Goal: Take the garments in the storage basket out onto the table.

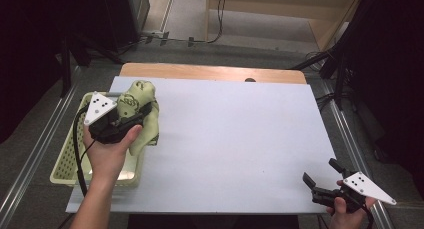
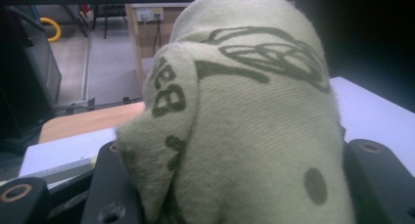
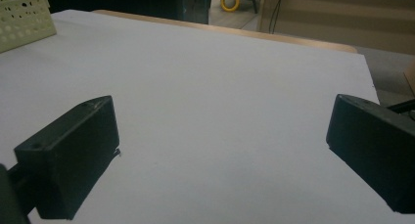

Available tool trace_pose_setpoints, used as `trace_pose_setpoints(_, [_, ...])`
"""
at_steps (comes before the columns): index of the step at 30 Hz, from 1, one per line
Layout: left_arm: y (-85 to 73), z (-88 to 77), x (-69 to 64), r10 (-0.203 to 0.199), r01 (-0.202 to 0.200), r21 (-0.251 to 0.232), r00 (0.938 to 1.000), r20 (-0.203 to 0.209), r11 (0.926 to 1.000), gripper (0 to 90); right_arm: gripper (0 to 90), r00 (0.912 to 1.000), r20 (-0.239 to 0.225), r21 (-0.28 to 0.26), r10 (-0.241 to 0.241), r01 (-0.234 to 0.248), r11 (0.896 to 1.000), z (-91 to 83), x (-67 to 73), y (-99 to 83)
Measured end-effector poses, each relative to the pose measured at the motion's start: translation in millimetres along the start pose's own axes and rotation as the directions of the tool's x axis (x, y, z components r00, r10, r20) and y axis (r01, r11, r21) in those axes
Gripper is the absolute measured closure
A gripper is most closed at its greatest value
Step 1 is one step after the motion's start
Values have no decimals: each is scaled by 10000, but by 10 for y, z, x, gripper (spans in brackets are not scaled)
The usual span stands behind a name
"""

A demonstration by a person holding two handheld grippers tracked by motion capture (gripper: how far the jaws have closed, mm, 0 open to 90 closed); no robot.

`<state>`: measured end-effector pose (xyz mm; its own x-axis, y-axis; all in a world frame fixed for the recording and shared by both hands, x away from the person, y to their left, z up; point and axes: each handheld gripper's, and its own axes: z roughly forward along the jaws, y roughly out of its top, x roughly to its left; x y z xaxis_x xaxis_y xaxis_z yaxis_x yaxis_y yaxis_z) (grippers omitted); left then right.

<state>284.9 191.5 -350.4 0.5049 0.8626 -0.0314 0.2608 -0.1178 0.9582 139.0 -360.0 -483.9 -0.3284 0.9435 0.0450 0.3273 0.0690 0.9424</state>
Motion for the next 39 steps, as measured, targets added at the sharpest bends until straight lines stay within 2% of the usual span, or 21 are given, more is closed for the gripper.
trace_pose_setpoints(9, [20,87,-248,98,-91,-127,9981,613,9999,426,0,10000,-22,-22,26,-26,10000,1,-1,-3])
trace_pose_setpoints(16, [4,188,-471,283,-263,-191,9934,1108,9995,425,0,10000,-34,-58,-55,55,10000,6,-6,2])
trace_pose_setpoints(26, [-68,383,-736,416,-409,-76,9842,1718,9991,424,0,10000,-60,-8,-53,53,10000,23,5,-2])
trace_pose_setpoints(39, [-227,649,-1095,575,-657,249,9669,2485,9975,412,0,10000,-37,-35,-56,56,10000,1,-8,-11])
